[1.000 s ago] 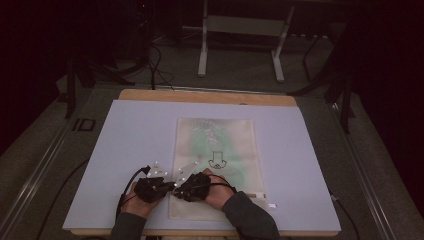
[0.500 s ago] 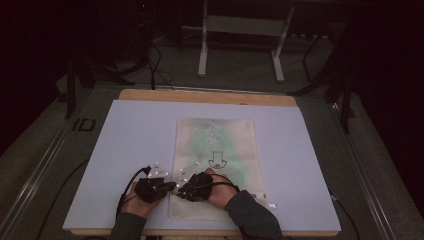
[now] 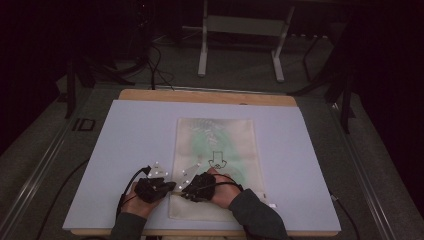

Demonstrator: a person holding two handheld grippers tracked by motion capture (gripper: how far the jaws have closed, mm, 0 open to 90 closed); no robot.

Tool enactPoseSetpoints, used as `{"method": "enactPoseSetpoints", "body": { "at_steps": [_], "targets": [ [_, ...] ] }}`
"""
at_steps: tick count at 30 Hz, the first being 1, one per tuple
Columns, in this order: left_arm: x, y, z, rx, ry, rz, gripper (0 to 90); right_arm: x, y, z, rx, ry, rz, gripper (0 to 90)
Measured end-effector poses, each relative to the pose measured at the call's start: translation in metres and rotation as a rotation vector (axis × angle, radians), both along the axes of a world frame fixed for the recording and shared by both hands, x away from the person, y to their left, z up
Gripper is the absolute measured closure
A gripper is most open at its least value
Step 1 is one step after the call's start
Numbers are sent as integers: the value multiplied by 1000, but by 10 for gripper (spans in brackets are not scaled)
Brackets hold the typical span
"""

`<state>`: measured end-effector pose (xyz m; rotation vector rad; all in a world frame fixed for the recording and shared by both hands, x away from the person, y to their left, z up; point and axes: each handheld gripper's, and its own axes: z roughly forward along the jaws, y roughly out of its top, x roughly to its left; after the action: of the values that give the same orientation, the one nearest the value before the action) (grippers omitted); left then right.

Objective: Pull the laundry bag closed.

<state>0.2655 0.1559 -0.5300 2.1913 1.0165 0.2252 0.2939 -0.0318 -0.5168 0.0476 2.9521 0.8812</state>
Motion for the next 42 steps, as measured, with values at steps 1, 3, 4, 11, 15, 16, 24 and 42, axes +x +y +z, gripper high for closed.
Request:
{"method": "enactPoseSetpoints", "body": {
  "at_steps": [1,3,4,11,15,16,24,42],
  "targets": [
    [0,0,0,-3,0,1,896,0,0,0,-5,-3,2,823],
    [0,0,0,-1,1,0,896,0,-1,1,-10,-3,3,824],
    [0,0,0,0,1,2,896,0,-2,1,-8,-3,3,823],
    [0,0,0,-1,1,2,896,-1,-5,2,-32,-23,17,823],
    [0,0,0,0,1,2,896,-2,-7,2,-38,-30,18,823],
    [0,0,0,0,1,2,896,-2,-8,3,-42,-28,18,823],
    [0,0,0,3,1,1,896,-2,-12,4,-57,-36,23,824],
    [0,0,0,-1,2,3,896,-1,-23,4,-64,-26,23,824]
  ]
}}
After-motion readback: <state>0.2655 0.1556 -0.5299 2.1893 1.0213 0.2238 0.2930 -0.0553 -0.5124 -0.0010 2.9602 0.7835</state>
